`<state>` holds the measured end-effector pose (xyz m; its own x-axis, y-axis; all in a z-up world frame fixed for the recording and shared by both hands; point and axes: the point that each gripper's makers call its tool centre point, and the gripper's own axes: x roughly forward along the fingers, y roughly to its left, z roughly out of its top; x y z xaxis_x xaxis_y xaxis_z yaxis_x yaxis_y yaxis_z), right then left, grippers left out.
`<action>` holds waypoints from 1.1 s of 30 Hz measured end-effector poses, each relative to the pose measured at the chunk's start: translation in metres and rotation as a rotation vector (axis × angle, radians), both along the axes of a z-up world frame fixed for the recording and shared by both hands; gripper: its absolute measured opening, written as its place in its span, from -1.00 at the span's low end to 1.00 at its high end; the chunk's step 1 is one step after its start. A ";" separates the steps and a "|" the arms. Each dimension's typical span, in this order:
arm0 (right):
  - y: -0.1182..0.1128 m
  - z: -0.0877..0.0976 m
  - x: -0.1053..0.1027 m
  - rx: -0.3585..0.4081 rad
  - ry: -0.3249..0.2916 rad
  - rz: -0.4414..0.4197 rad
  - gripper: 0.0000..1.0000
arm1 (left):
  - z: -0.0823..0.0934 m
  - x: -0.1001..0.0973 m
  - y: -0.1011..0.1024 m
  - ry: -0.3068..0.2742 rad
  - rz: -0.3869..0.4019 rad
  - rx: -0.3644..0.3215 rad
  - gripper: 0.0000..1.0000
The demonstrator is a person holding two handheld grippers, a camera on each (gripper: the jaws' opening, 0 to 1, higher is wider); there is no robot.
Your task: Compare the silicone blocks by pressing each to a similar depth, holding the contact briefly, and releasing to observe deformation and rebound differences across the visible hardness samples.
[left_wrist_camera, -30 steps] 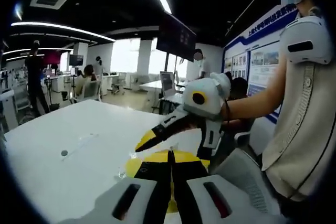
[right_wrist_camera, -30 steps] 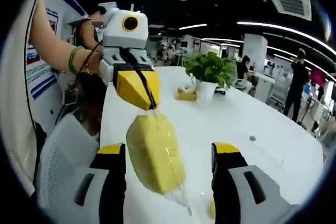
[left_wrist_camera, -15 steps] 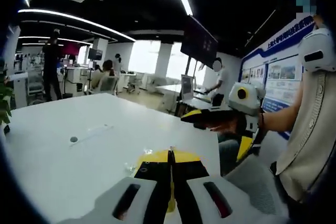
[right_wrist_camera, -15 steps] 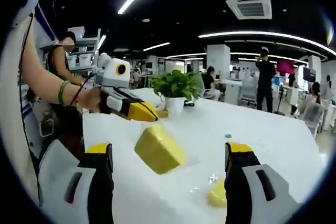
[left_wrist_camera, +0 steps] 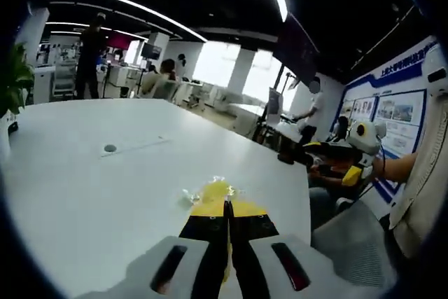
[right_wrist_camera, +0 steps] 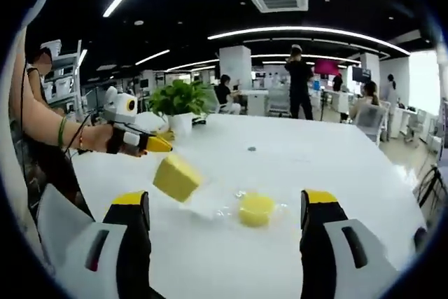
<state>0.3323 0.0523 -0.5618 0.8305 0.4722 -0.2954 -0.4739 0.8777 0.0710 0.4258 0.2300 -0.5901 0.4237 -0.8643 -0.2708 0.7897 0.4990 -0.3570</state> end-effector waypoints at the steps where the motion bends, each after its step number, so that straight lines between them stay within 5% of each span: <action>1: -0.004 -0.003 -0.003 -0.011 0.009 -0.012 0.67 | -0.005 0.003 0.002 0.009 0.007 -0.001 -1.00; 4: -0.011 -0.008 -0.008 -0.019 0.032 -0.030 0.68 | -0.005 0.007 0.007 0.028 0.019 -0.046 -1.00; 13: -0.022 -0.019 -0.015 -0.028 0.085 -0.067 0.64 | -0.013 0.044 0.043 -0.044 0.152 -0.001 -1.00; 16: -0.021 -0.021 -0.015 -0.021 0.099 -0.062 0.65 | -0.028 0.065 0.066 -0.051 0.247 0.049 -1.00; 33: -0.021 -0.040 -0.009 -0.064 0.170 -0.051 0.61 | -0.099 0.105 0.094 -0.052 0.277 0.223 -1.00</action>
